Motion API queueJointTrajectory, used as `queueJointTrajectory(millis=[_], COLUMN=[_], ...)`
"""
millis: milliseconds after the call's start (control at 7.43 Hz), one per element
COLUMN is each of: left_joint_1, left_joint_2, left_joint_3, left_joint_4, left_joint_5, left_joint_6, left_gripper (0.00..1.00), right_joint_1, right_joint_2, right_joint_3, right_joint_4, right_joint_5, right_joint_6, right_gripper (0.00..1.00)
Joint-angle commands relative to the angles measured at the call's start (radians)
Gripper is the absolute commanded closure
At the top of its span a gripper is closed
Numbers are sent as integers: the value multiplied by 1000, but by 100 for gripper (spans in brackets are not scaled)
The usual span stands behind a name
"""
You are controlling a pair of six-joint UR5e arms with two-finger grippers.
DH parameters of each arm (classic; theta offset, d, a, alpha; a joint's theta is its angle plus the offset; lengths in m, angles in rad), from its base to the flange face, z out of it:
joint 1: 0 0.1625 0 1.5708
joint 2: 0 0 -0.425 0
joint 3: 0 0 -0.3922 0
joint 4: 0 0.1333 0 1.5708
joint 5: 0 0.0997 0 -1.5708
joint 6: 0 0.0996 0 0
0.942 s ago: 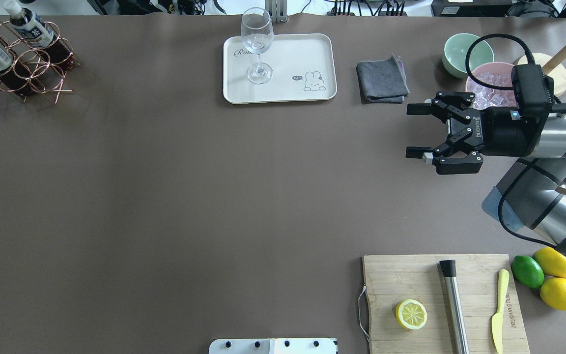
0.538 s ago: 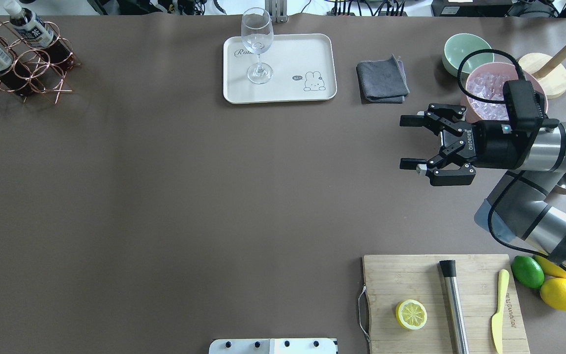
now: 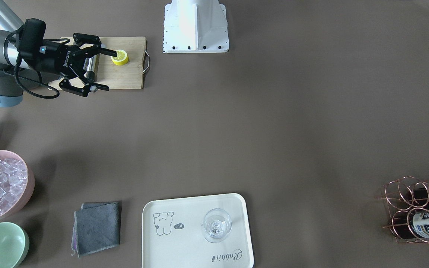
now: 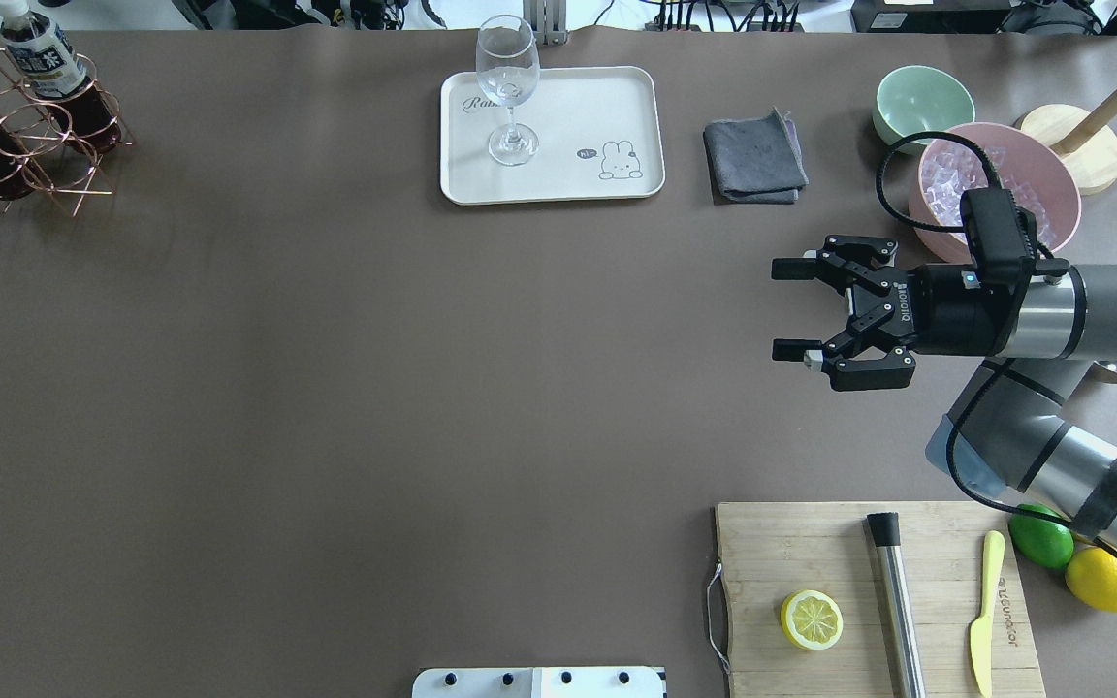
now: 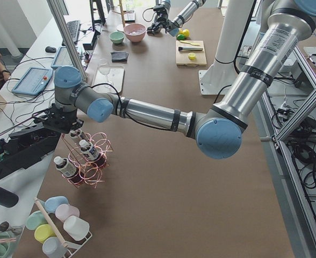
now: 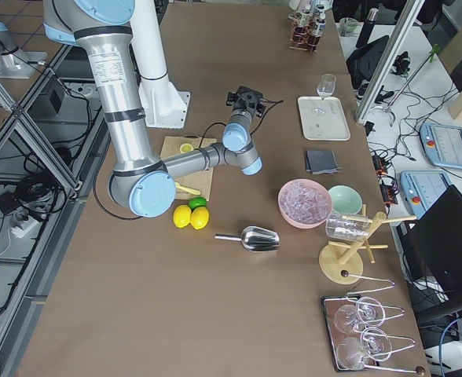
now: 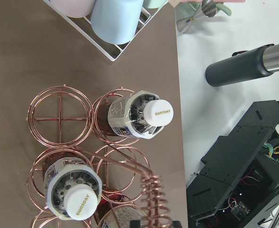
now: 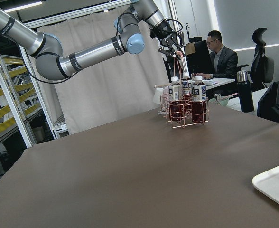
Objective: Take tea from basket to plate
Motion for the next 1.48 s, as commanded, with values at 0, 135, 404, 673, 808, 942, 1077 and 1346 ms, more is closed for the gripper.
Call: queueJointTrajectory(millis=[0,135,404,673,808,942,1077,1346], left_joint_1=[-1,13,104,245,304,351,408,500], left_joint_2=[24,41,46,33,15,-61,-147,-255], left_joint_3=[-234,-377,-650,-785,-856,-877,-878,-872], left_joint_4=[215,355,549,626,709,838,927,994], left_joint_5=[-2,1,5,81,96,96,96,100], left_joint_6=[-7,-9,-149,-328,-386,-438,-485,-672], left_gripper=[100,100,100,100,100,100,100,100], right_joint_1=[-10,-18,-30,-33,-33,-33,-35,-36], right_joint_2=[-3,-3,-5,-9,-26,-28,-31,-43], right_joint_3=[-25,-25,-25,-37,-34,-34,-37,-34], right_joint_4=[-23,-34,-35,-31,-23,-23,-23,-15], right_joint_5=[3,4,7,9,10,10,12,9], right_joint_6=[2,2,1,-1,-1,-1,-3,-3], right_gripper=[0,0,0,0,0,0,0,0])
